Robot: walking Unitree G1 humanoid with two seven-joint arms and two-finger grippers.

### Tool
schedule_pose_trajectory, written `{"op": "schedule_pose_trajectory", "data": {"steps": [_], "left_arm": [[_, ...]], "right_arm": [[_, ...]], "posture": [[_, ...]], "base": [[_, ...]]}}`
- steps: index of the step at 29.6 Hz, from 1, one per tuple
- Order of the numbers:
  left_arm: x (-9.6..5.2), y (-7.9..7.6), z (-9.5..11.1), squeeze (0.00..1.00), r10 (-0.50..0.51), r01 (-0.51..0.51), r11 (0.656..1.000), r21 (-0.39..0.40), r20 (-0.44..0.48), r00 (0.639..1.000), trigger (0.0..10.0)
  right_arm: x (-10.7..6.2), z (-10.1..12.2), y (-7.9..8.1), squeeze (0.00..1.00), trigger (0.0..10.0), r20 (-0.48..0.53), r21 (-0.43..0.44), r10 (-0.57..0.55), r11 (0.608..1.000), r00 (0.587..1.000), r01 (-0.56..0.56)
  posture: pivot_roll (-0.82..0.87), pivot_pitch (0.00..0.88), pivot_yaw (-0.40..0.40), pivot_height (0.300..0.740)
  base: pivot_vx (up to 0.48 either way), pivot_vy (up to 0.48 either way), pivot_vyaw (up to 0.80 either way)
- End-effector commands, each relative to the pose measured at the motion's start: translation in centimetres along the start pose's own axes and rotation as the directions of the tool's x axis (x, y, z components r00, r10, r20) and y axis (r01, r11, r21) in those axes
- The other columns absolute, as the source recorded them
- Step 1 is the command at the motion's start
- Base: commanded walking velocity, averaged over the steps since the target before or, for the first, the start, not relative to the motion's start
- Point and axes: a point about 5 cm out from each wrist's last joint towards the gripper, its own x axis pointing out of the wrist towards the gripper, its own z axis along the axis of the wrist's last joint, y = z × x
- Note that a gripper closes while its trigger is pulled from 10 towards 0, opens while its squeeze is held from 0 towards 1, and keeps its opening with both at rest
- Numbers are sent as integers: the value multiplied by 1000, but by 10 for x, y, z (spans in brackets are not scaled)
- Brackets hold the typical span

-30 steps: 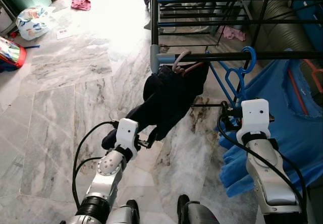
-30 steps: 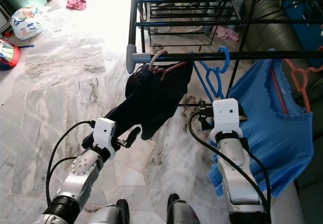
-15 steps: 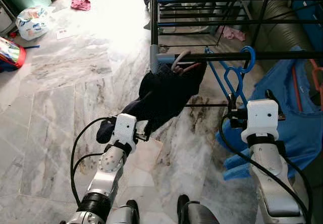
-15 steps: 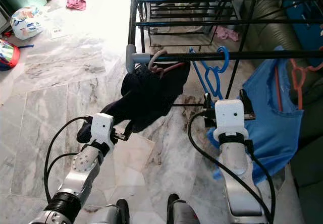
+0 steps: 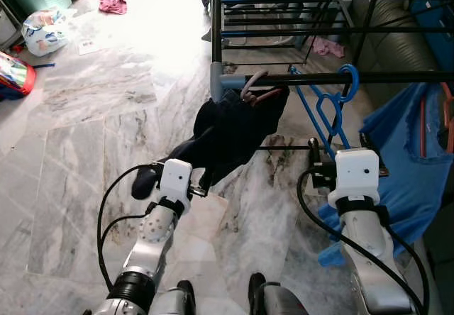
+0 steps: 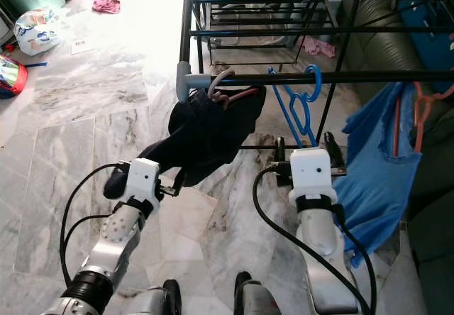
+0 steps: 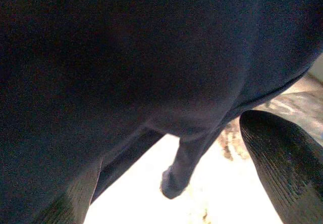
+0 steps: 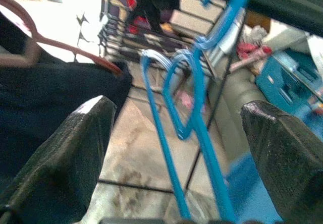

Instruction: Hang hanger

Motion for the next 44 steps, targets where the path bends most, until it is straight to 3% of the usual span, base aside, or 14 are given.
{"op": "schedule_pose_trajectory", "data": {"steps": [1, 6, 19, 21, 27, 33, 44], "left_arm": [[-6, 4, -8, 0, 18, -17, 1000, 17, -25, 1000, 10000], [-1, 9, 4, 0, 47, -47, 999, 5, 3, 999, 10000], [-1, 10, 0, 0, 65, -65, 998, 2, -19, 998, 10000], [0, 11, -1, 0, 61, -61, 998, 5, -24, 998, 10000], [-6, 16, -16, 0, 73, -71, 997, 17, -91, 993, 10000], [-11, 14, -25, 0, 70, -67, 997, 27, -121, 990, 10000], [-19, 13, -44, 0, 77, -80, 997, -9, -192, 978, 10000]], "right_arm": [[-3, -7, 7, 0, 10000, -23, 4, 30, 1000, 999, -30], [5, -4, 11, 0, 10000, -7, 8, 63, 998, 998, -63], [11, -17, 21, 0, 10000, -53, 55, 88, 995, 995, -85], [12, -18, 25, 0, 10000, -67, 94, 90, 992, 994, -84], [6, -29, 42, 0, 10000, -100, 132, 174, 978, 980, -160], [2, -42, 46, 0, 10000, -146, 145, 206, 972, 968, -186], [5, -54, 55, 0, 10000, -176, 186, 240, 960, 955, -208]], "posture": [[-9, 207, 16, 740], [13, 215, 10, 740], [24, 216, 13, 740], [36, 223, 7, 740], [48, 219, 5, 740], [68, 213, 1, 740], [86, 196, -17, 740]], "base": [[-349, 0, 0], [-362, 0, 0], [-378, 0, 0], [-390, 0, 0], [-401, 0, 0], [-328, 0, 0], [0, 0, 0]]}}
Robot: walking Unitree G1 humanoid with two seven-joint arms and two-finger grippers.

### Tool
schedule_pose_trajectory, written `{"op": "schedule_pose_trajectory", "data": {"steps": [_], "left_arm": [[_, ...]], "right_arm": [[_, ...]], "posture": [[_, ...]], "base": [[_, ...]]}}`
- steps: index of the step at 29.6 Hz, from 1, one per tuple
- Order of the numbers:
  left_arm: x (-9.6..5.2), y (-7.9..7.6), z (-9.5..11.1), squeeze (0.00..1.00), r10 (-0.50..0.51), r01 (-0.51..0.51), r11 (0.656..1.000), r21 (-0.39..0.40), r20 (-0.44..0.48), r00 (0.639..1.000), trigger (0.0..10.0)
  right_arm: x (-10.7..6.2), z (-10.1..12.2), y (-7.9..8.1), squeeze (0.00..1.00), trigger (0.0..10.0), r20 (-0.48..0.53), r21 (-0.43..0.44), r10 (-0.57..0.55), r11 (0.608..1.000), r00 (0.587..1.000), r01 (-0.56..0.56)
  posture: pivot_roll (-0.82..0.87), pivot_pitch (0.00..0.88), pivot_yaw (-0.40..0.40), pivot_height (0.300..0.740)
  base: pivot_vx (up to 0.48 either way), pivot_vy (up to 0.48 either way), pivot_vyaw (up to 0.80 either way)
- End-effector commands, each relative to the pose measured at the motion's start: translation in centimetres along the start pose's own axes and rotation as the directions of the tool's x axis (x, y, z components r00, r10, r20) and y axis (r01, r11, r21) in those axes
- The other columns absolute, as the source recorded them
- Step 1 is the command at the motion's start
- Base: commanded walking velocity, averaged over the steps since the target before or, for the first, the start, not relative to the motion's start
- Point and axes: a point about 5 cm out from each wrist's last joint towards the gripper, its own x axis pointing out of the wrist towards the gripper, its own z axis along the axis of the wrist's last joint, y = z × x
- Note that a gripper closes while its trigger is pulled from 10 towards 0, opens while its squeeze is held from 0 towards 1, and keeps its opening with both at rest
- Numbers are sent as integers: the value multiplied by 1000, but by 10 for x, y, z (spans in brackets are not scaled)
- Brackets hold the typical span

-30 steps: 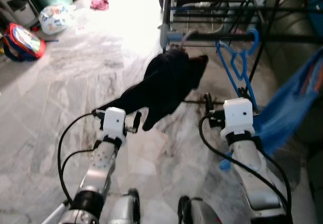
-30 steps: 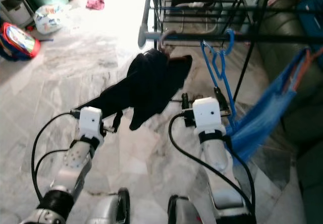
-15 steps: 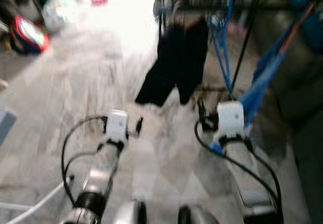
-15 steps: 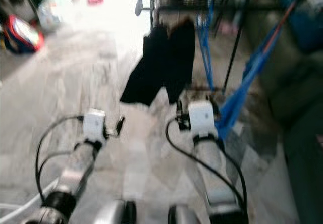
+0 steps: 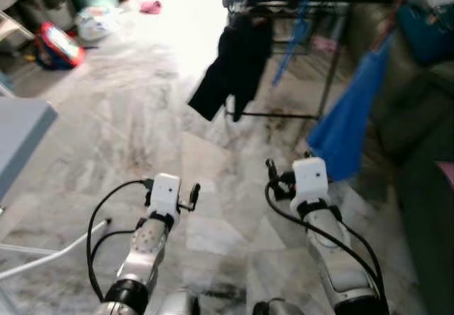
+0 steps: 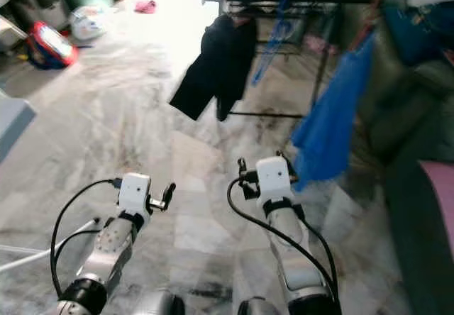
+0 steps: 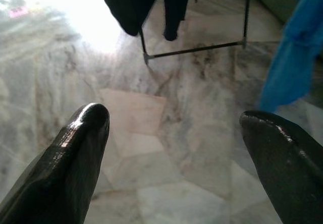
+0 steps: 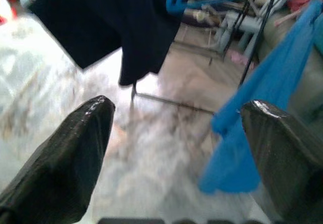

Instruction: Hang hanger

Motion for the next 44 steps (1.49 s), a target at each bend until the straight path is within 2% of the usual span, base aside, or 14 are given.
{"op": "schedule_pose_trajectory", "data": {"steps": [1, 9, 15, 17, 19, 24, 27, 28, 29, 31, 33, 34, 37, 44], "left_arm": [[-6, 7, -12, 0, 24, -25, 1000, -5, -44, 999, 10000], [-9, 7, -22, 0, 37, -38, 999, -11, -88, 995, 10000], [-9, 7, -27, 0, 46, -50, 998, -29, -114, 992, 10000], [-11, 6, -35, 0, 55, -60, 998, -26, -164, 985, 10000], [-14, 2, -42, 0, 44, -41, 999, 17, -198, 979, 10000], [-23, -3, -60, 0, 23, -15, 999, 28, -303, 953, 10000], [-28, -4, -67, 0, 18, -2, 999, 46, -342, 939, 10000], [-35, -3, -78, 0, 22, 22, 994, 105, -399, 917, 10000], [-35, -3, -78, 0, 22, 22, 994, 105, -399, 917, 10000], [-45, 4, -90, 0, 47, 14, 992, 126, -466, 883, 10000], [-47, 6, -92, 0, 53, 10, 992, 128, -479, 876, 10000], [-51, 9, -96, 0, 57, 7, 992, 123, -509, 859, 10000], [-61, 15, -106, 0, 55, 8, 994, 109, -563, 825, 10000], [-76, 23, -119, 0, 74, 5, 992, 126, -617, 783, 10000]], "right_arm": [[2, 0, 8, 0, 10000, 2, 18, 28, 999, 1000, -28], [4, -11, 8, 0, 10000, -41, 36, 39, 999, 998, -37], [4, -16, 15, 0, 10000, -53, 30, 96, 995, 994, -94], [3, -25, 18, 0, 10000, -80, 32, 123, 992, 989, -121], [1, -38, 21, 0, 10000, -126, 22, 147, 989, 981, -145], [-6, -65, 22, 0, 10000, -229, 24, 190, 982, 955, -189], [-8, -73, 22, 0, 10000, -264, 35, 201, 979, 943, -199], [-12, -85, 22, 0, 10000, -321, 59, 214, 977, 923, -206], [-12, -85, 22, 0, 10000, -321, 59, 214, 977, 923, -206], [-19, -101, 23, 0, 10000, -407, 63, 220, 975, 887, -213], [-21, -104, 23, 0, 10000, -427, 77, 218, 976, 877, -205], [-25, -112, 23, 0, 10000, -474, 110, 216, 976, 854, -186], [-38, -126, 24, 0, 10000, -554, 108, 213, 977, 805, -184], [-54, -141, 23, 0, 10000, -619, 160, 210, 977, 757, -140]], "posture": [[87, 196, -17, 740], [98, 188, -15, 740], [113, 190, -21, 740], [120, 189, -27, 740], [120, 185, -28, 740], [125, 172, -33, 740], [128, 162, -34, 740], [125, 154, -33, 740], [125, 154, -33, 740], [111, 145, -28, 740], [108, 142, -26, 740], [104, 136, -20, 740], [106, 135, -18, 740], [120, 133, -17, 740]], "base": [[0, 0, 0], [0, 0, 0], [0, 0, 800], [0, 0, 800], [0, 0, 800], [0, 0, 800], [0, 0, 800], [0, 0, 800], [0, 0, 800], [0, 0, 800], [0, 0, 800], [0, 0, 800], [0, 0, 800], [0, 0, 800]]}}
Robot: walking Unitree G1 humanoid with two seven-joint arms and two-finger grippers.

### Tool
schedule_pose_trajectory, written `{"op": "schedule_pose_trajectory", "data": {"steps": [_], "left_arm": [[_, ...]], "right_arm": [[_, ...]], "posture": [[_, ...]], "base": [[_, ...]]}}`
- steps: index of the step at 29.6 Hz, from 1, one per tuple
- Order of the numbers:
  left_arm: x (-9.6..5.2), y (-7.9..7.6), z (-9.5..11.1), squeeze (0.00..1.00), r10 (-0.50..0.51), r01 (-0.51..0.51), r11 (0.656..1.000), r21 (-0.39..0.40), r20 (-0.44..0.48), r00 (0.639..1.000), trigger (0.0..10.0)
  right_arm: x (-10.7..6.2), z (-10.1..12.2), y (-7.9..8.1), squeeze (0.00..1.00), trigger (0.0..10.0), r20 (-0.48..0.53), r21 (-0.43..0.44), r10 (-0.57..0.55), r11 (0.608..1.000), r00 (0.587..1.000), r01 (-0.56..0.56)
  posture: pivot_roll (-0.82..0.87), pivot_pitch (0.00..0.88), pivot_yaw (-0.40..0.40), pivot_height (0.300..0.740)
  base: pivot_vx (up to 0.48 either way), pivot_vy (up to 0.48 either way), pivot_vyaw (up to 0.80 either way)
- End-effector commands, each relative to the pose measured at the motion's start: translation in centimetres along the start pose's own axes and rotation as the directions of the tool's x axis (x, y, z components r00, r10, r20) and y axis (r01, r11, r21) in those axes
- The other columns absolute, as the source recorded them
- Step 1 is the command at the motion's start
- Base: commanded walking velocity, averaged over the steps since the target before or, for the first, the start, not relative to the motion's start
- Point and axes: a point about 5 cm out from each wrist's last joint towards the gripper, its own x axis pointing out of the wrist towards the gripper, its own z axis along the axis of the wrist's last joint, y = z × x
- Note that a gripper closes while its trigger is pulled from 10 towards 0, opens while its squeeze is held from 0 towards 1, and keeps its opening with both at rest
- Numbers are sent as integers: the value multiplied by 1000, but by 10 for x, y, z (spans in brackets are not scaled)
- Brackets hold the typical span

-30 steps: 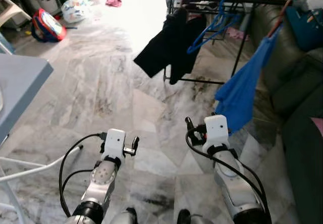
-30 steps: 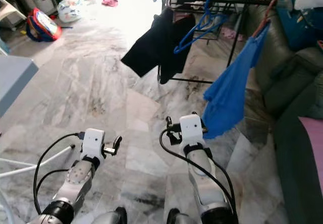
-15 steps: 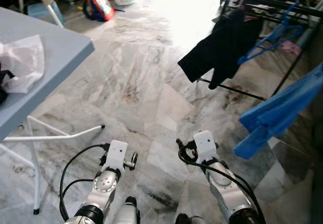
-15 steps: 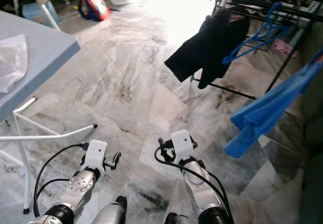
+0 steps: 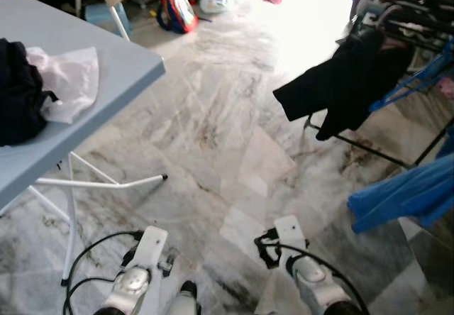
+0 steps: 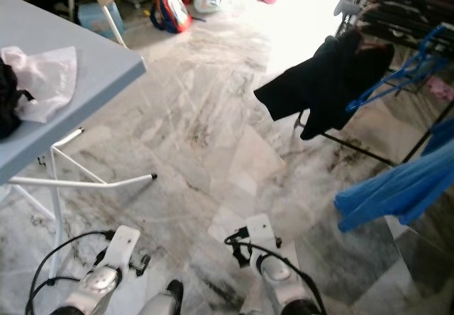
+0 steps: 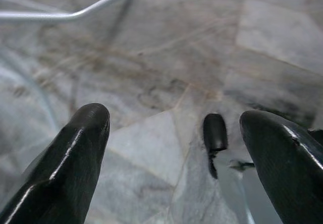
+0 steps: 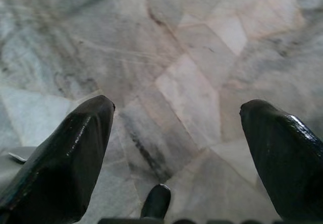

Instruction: Hang hanger

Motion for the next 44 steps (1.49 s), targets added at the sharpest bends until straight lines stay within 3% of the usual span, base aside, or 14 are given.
{"op": "schedule_pose_trajectory", "data": {"steps": [1, 6, 18, 44], "left_arm": [[-4, 0, -18, 0, -4, 4, 1000, -2, -64, 998, 10000], [-8, 2, -29, 0, 2, -2, 1000, -1, -96, 995, 10000], [-12, 2, -42, 0, 4, -2, 1000, 15, -138, 990, 10000], [-13, 3, -45, 0, 12, -11, 1000, 11, -147, 989, 10000]], "right_arm": [[-3, -14, 0, 0, 10000, -47, 33, 5, 999, 999, -4], [-4, -16, -1, 0, 10000, -64, 58, 5, 998, 998, -2], [-3, -16, 4, 0, 10000, -79, 25, 46, 999, 996, -44], [-2, -17, 10, 0, 10000, -87, 10, 79, 997, 993, -78]], "posture": [[122, 134, -17, 740], [124, 136, -16, 740], [132, 138, -23, 740], [134, 160, -12, 740]], "base": [[0, 0, 800], [0, 0, 800], [0, 0, 800], [0, 0, 800]]}}
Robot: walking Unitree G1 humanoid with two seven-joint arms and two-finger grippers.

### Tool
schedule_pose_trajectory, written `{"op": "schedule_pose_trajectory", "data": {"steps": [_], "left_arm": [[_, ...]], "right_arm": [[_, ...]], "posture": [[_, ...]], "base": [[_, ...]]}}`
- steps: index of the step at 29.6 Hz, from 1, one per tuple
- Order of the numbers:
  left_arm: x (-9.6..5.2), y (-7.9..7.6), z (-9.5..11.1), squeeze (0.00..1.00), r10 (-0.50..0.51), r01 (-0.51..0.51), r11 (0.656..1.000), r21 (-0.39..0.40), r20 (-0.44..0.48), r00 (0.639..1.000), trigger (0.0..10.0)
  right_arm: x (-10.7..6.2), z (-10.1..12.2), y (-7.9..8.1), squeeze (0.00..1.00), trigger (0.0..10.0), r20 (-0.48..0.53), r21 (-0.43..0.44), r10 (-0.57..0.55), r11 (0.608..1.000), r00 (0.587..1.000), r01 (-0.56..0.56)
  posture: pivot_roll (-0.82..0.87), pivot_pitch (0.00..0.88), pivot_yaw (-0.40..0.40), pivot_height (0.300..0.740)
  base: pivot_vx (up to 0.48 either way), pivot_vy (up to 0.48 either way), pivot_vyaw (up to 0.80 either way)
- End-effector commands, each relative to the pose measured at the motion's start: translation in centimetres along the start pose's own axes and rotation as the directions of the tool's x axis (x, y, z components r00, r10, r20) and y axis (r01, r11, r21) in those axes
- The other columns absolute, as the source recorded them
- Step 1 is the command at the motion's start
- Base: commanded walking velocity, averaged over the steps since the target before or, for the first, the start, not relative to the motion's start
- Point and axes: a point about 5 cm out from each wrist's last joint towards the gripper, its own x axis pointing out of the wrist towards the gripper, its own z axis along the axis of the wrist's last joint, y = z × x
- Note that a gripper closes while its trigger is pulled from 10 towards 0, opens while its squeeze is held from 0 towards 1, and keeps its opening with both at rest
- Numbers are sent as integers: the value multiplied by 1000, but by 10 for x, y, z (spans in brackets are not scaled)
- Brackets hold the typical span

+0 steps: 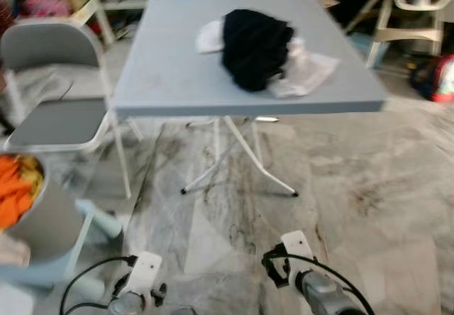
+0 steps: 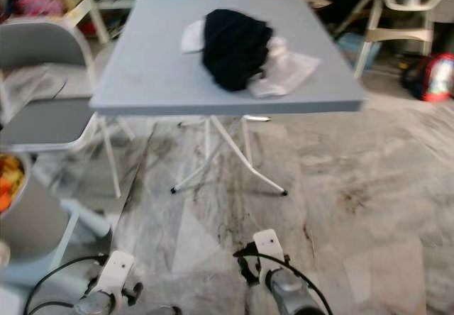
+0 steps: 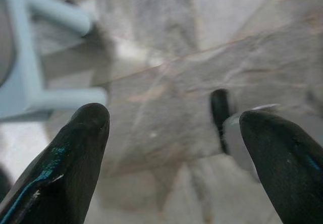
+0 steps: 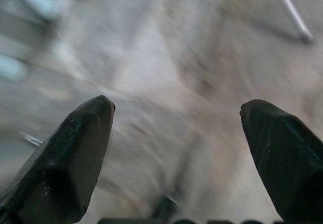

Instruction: Hang hanger

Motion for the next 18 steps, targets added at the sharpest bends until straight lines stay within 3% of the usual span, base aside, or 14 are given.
{"op": "schedule_pose_trajectory", "data": {"steps": [1, 18], "left_arm": [[0, -5, 1, 0, -7, 7, 1000, 2, 6, 1000, 10000], [0, -4, 2, 0, 1, -1, 1000, -7, 11, 1000, 10000]], "right_arm": [[-3, -10, -6, 0, 10000, -32, 7, -14, 1000, 999, 14], [-3, -10, -4, 0, 10000, -31, 2, 0, 1000, 1000, 0]], "posture": [[134, 160, -12, 740], [139, 179, -10, 740]], "base": [[0, 0, 800], [0, 0, 800]]}}
